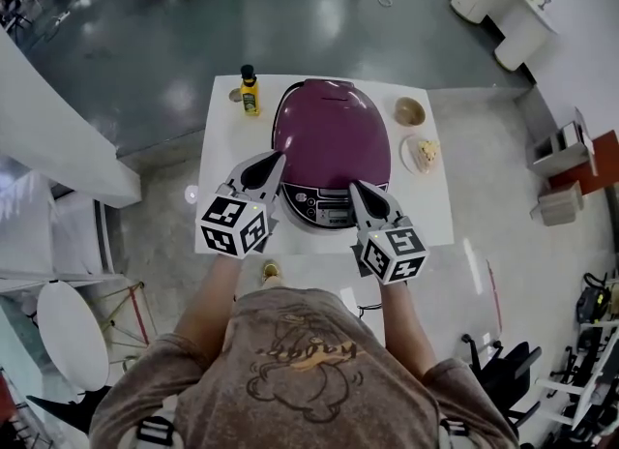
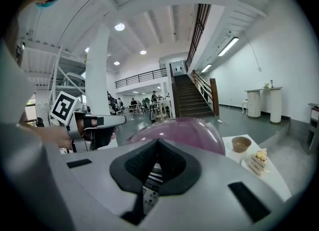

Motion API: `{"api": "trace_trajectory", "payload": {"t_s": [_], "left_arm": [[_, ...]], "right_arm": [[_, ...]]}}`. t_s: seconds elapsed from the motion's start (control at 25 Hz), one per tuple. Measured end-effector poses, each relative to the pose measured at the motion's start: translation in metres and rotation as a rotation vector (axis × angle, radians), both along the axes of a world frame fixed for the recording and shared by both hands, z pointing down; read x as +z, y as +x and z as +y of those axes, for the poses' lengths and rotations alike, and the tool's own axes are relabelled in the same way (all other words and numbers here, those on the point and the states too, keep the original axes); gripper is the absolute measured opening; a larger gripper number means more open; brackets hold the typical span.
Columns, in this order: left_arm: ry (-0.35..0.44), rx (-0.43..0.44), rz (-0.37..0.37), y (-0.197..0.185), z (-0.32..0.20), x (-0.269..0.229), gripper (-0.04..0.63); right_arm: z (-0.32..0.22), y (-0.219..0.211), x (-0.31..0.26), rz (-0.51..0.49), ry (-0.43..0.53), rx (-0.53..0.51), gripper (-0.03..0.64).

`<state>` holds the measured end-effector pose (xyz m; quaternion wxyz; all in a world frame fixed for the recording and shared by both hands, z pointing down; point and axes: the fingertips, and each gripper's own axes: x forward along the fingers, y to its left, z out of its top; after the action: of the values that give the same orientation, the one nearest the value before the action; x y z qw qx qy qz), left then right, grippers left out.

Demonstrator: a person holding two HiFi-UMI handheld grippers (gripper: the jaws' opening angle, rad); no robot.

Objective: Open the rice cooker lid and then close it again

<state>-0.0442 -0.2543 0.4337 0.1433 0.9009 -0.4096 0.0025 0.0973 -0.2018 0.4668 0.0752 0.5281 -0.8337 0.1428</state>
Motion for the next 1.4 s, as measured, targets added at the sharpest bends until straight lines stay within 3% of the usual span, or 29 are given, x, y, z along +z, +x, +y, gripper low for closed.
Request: {"api": "trace_trajectory", "payload": {"t_s": [0.2, 0.96, 1.4], "left_arm": [[0.002, 0.013, -0.008, 0.002, -0.003, 0.001, 0.020], [-0.023, 0.035, -0.036, 0.009, -0.018, 0.017, 0.020], [-0.022, 0.033, -0.033, 0.015, -0.023, 0.018, 0.020]], "right_arm": [[-0.001, -0.001, 0.003, 0.074, -0.022, -0.010, 0.003], [0.001, -0.015, 0.021, 0.196, -0.101, -0.107, 0.003], [-0.001, -0.016, 0.025, 0.194, -0.159, -0.126, 0.005]]}}
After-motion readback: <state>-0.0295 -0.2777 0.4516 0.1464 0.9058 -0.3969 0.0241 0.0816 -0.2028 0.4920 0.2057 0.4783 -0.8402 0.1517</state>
